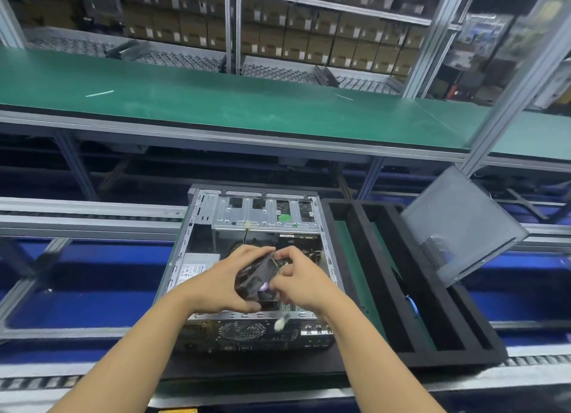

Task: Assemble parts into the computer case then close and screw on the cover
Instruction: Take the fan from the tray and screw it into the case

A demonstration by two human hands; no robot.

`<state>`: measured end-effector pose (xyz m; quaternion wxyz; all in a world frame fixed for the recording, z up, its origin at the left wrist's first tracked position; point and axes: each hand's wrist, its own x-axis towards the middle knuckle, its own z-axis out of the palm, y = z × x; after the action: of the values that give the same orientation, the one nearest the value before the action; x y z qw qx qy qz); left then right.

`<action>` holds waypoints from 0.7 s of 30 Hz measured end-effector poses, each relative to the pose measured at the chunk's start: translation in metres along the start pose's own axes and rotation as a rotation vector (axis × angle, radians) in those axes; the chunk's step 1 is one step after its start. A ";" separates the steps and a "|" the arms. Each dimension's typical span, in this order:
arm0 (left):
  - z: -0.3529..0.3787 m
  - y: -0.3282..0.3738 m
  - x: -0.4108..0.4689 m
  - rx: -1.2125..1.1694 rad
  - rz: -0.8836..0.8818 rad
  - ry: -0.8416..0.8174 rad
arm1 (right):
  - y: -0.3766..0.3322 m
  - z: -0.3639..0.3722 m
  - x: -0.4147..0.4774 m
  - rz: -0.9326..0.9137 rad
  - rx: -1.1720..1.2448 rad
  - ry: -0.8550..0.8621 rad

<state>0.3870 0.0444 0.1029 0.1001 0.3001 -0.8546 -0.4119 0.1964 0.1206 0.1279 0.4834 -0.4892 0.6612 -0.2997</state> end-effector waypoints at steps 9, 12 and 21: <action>-0.015 -0.017 0.005 -0.643 -0.160 -0.183 | 0.004 -0.009 0.025 -0.094 -0.321 0.022; -0.012 -0.025 0.008 -0.445 -0.197 -0.177 | 0.024 -0.011 0.039 -0.134 -0.430 -0.005; -0.012 -0.030 0.009 0.136 -0.216 -0.266 | 0.059 -0.008 0.045 -0.126 -0.468 -0.307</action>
<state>0.3977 0.0169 0.0873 -0.0789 0.3392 -0.8489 -0.3976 0.1651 0.0977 0.0638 0.4322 -0.6673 0.5998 -0.0908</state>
